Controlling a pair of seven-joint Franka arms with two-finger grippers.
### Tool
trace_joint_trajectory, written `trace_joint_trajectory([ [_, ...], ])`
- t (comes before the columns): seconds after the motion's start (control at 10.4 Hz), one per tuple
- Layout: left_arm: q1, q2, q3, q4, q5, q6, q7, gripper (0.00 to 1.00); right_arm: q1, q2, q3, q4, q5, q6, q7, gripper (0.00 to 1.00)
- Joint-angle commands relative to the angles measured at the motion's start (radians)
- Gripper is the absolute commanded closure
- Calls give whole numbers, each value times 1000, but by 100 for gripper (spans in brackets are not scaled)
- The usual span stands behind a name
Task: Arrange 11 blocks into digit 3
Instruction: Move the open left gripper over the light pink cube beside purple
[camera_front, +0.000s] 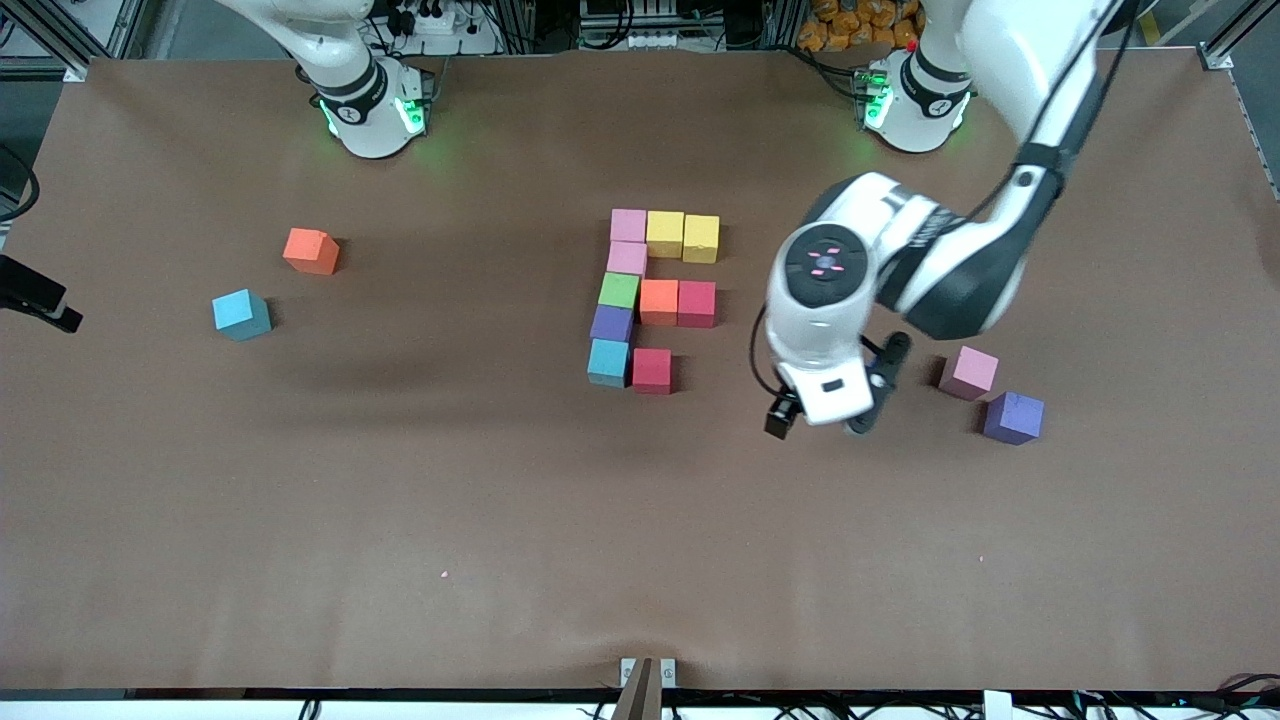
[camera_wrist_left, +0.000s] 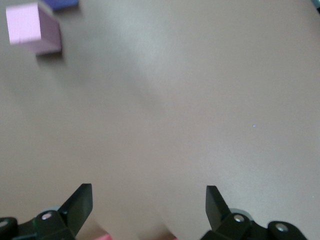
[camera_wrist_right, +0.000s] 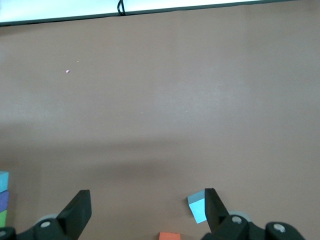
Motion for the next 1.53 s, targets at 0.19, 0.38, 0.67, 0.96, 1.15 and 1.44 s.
trace_joint_trajectory([
  [0.19,164,-162,-16,-165,-42,-7,554,0,22,7,6,24,-77,-21,-14,0],
  [0.38,282,-205,-66,-210,-55,-7,837,0,47,9,6,21,-90,-89,-10,0],
  [0.67,561,-300,-193,-384,-187,94,1193,0,55,15,5,22,-91,-90,-11,0],
  [0.96,684,-396,-234,-588,-195,232,1408,0,51,15,3,24,-90,-82,-7,0],
  [1.15,750,-433,-234,-761,-235,351,1502,0,53,17,3,24,-90,-79,-7,0],
  [1.44,804,-440,-231,-916,-246,451,1561,0,55,24,3,26,-87,-70,-7,0],
])
